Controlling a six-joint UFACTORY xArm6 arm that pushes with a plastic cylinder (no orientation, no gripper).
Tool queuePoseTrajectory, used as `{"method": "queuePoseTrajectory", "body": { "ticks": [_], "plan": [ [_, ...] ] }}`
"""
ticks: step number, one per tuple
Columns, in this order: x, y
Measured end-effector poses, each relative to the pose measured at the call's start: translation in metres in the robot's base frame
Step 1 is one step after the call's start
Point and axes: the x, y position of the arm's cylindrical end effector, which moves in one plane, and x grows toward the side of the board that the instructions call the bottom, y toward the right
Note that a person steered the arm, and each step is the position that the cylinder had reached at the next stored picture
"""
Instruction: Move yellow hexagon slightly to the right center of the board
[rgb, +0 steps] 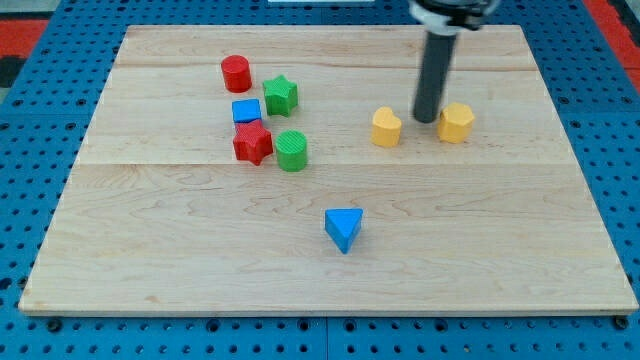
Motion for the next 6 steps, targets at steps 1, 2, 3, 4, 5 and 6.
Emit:
{"method": "queuePoseTrajectory", "body": {
  "ticks": [1, 2, 3, 4, 5, 6],
  "plan": [
    [0.0, -0.027],
    [0.052, -0.043],
    [0.077, -0.082],
    [0.029, -0.129],
    [0.023, -0.119],
    [0.029, -0.068]
  ]
}}
